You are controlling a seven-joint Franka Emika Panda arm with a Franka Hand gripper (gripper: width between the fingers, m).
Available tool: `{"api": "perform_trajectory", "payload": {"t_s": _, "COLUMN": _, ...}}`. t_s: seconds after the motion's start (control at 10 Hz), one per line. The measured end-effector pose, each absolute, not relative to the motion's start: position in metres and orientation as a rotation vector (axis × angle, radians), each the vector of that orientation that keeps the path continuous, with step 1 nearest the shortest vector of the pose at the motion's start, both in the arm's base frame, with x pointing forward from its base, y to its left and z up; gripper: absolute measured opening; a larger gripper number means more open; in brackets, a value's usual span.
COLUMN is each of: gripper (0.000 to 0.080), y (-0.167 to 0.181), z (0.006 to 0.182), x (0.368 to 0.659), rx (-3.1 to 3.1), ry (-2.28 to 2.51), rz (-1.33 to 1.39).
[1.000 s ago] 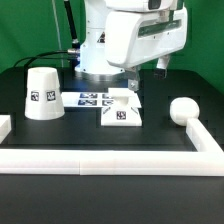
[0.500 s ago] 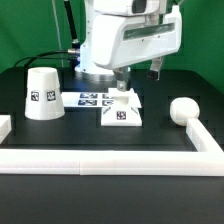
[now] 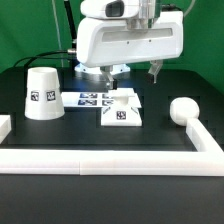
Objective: Assemble lamp
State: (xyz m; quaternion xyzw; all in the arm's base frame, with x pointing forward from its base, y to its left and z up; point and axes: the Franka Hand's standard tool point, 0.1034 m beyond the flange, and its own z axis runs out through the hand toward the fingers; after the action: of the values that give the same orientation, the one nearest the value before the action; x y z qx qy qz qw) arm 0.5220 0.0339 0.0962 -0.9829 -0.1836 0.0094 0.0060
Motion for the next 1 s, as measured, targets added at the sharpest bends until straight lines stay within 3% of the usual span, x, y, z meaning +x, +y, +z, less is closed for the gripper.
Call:
{"api": "perform_trajectory", "payload": {"t_s": 0.5, "gripper": 0.07, "y": 0.038, "z": 0.093, "x": 0.518, "rx": -3.111, "ry": -0.108, "rz": 0.045}}
{"api": "perform_trajectory", "payload": {"t_s": 1.0, "gripper": 0.07, "y": 0.02, "z": 0.083, "x": 0.465, "rx": -3.095, "ry": 0.019, "rz": 0.145}}
